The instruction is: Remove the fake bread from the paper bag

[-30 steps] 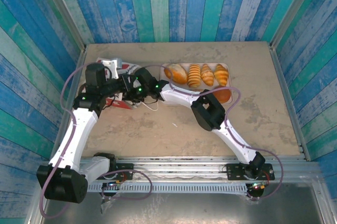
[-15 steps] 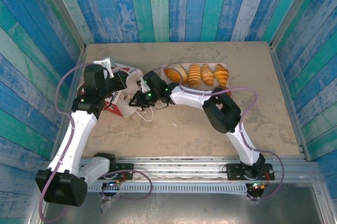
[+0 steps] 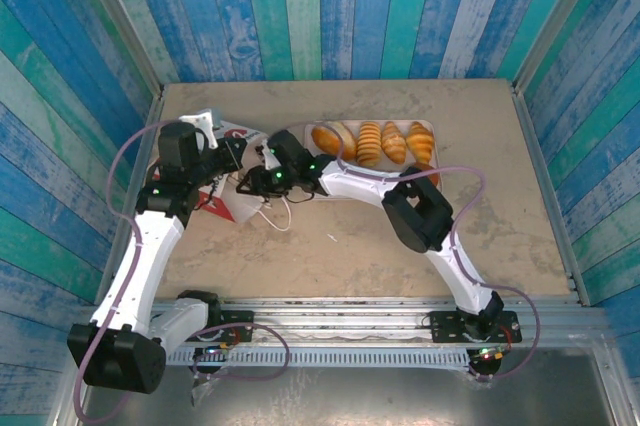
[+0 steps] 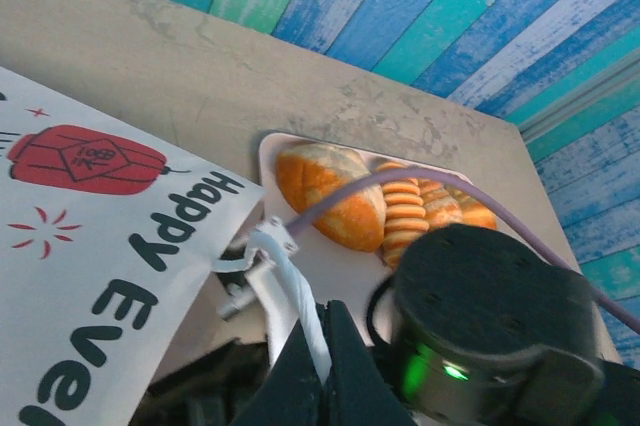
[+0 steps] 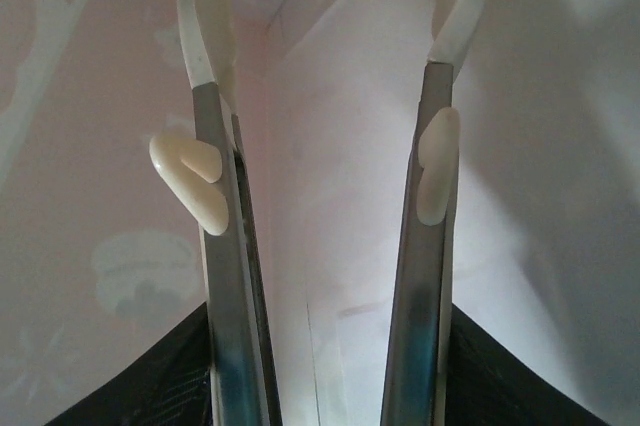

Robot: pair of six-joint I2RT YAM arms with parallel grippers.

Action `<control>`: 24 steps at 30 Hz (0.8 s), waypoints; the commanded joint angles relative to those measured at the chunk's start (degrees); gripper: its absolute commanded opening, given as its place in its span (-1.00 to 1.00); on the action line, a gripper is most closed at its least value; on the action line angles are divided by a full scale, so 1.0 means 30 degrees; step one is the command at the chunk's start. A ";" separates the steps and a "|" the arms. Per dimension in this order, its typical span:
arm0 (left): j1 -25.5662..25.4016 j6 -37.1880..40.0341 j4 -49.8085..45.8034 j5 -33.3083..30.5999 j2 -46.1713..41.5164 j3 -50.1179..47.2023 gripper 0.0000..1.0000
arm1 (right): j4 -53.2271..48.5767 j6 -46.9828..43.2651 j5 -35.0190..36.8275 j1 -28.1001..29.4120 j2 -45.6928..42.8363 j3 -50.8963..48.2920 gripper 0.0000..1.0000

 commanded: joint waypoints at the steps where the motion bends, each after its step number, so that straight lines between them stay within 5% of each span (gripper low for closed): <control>1: -0.0067 0.0230 0.0558 0.1148 -0.0371 0.0319 -1.00 | -0.0562 0.0121 0.0343 0.0117 0.1247 0.1741 0.05; 24: -0.0074 0.1023 -0.0076 0.3126 0.0303 0.0802 -1.00 | -0.1671 0.1305 -0.1873 0.0453 0.6207 0.8632 0.04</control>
